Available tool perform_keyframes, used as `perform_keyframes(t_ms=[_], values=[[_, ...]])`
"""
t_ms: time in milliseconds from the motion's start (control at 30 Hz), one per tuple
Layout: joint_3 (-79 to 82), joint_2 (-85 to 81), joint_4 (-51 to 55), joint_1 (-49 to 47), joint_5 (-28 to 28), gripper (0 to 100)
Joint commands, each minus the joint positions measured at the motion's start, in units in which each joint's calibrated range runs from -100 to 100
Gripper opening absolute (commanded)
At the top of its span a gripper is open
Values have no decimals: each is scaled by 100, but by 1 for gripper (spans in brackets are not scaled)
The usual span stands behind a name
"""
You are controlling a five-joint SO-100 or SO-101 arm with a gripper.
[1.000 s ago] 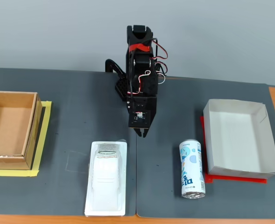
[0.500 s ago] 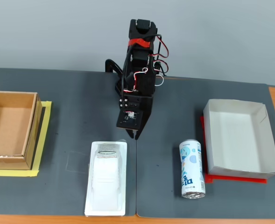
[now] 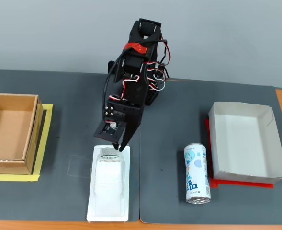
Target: Pick the sandwich and put it in the gray box
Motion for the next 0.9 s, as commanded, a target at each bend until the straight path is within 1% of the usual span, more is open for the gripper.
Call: perform_keyframes(t_ms=[0,167,400,533,867], values=[[-545,223,22,72,48,2],[-925,630,22,72,251,2],[-1061,944,31,117,761,2],[-1061,1003,282,95,1017,2],[-1070,1063,378,-2,1038,2]])
